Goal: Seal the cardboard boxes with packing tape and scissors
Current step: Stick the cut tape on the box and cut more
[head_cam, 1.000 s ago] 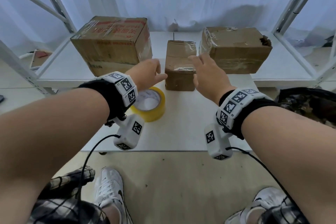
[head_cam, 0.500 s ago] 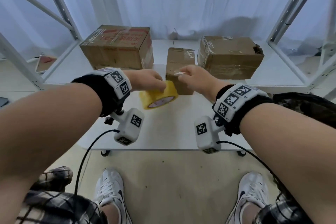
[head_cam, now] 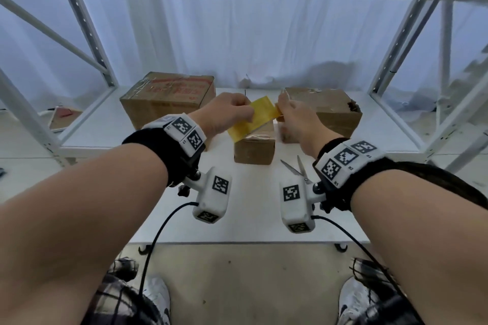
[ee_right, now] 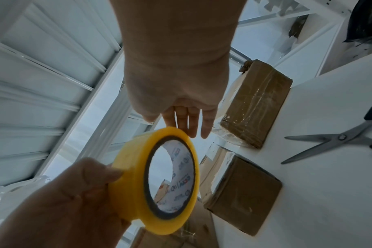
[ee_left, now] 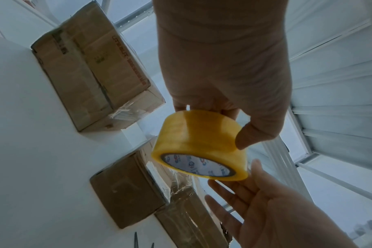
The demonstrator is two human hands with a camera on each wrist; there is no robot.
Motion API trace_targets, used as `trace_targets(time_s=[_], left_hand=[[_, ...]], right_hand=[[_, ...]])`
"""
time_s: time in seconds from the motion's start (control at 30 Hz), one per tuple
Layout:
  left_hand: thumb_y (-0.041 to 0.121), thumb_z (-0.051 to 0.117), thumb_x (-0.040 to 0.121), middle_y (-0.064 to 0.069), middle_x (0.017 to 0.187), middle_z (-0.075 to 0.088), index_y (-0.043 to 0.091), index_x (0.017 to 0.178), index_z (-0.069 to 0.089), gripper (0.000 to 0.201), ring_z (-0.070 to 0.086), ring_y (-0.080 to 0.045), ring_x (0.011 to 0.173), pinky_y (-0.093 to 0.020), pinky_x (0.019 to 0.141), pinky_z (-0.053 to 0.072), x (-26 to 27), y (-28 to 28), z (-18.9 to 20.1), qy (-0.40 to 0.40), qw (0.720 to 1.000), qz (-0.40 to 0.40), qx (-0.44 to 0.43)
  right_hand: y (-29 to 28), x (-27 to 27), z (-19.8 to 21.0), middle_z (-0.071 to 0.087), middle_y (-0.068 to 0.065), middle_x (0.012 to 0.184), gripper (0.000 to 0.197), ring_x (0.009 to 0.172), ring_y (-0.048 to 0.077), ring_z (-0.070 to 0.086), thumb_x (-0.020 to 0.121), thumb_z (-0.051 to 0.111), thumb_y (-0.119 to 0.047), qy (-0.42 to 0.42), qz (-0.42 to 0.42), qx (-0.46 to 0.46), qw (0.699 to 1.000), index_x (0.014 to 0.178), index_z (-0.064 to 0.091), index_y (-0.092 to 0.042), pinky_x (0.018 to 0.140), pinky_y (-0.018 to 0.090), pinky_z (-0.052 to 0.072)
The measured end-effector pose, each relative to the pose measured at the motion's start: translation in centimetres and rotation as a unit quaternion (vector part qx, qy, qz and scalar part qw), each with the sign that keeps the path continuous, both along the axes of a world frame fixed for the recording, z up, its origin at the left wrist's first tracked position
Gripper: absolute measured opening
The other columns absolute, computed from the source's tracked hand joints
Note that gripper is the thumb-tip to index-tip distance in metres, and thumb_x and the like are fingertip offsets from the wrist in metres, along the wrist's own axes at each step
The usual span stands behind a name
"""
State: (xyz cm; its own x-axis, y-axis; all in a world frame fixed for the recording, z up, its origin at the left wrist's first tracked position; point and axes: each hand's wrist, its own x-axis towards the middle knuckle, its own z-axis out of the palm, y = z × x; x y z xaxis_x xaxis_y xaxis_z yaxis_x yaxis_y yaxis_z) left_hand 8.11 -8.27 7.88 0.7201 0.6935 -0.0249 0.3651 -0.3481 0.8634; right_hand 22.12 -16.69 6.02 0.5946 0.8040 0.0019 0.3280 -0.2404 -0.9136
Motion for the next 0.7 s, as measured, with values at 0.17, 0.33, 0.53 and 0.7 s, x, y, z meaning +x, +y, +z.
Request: trace_targets(time_s=[0.17, 0.33, 0.53, 0.7], left_hand=[[0.019, 0.063, 0.084, -0.002, 0.073, 0.051, -0.002, 0.095, 0.064, 0.023, 0.045, -0.015, 0.067, -0.024, 0.059, 0.035, 0.7, 0.9, -1.1, 0.027, 0.999, 0.011, 0.022], [0.02, 0.063, 0.086, 0.001, 0.071, 0.052, 0.003, 0.095, 0.065, 0.019, 0.045, -0.012, 0.064, -0.023, 0.057, 0.034, 1.4, 1.1, -1.5, 0.023, 0.999, 0.033, 0.027], [0.032, 0.064, 0.089, -0.004, 0.092, 0.062, 0.015, 0.096, 0.064, 0.019, 0.055, -0.016, 0.081, -0.028, 0.069, 0.041, 1.8, 1.3, -2.0, 0.028, 0.999, 0.028, 0.021], [0.023, 0.051, 0.094, -0.003, 0.088, 0.055, 0.014, 0.083, 0.059, 0.017, 0.048, -0.02, 0.084, -0.027, 0.065, 0.037, 1.5, 1.1, -1.4, 0.0, 0.999, 0.053, -0.013]], right_hand=[[0.0, -0.2, 0.2, 0.062, 0.03, 0.102, 0.044, 0.092, 0.043, 0.057, 0.102, 0.04, -0.027, -0.03, 0.044, 0.009, 0.999, 0.115, 0.056, 0.013, 0.084, 0.041, 0.049], [-0.1, -0.1, 0.2, 0.063, 0.001, 0.11, 0.029, 0.101, 0.008, 0.054, 0.099, 0.045, -0.009, -0.09, 0.064, 0.016, 0.994, 0.122, 0.062, -0.006, 0.088, 0.016, 0.04], [0.0, -0.3, 0.1, 0.066, 0.004, 0.115, 0.028, 0.103, 0.01, 0.056, 0.097, 0.048, -0.009, -0.128, 0.083, 0.02, 0.988, 0.119, 0.065, -0.009, 0.095, 0.022, 0.041], [0.0, -0.1, -0.1, 0.064, 0.001, 0.107, 0.026, 0.094, 0.008, 0.058, 0.095, 0.051, -0.009, -0.13, 0.084, 0.038, 0.987, 0.118, 0.065, -0.01, 0.09, 0.021, 0.044]])
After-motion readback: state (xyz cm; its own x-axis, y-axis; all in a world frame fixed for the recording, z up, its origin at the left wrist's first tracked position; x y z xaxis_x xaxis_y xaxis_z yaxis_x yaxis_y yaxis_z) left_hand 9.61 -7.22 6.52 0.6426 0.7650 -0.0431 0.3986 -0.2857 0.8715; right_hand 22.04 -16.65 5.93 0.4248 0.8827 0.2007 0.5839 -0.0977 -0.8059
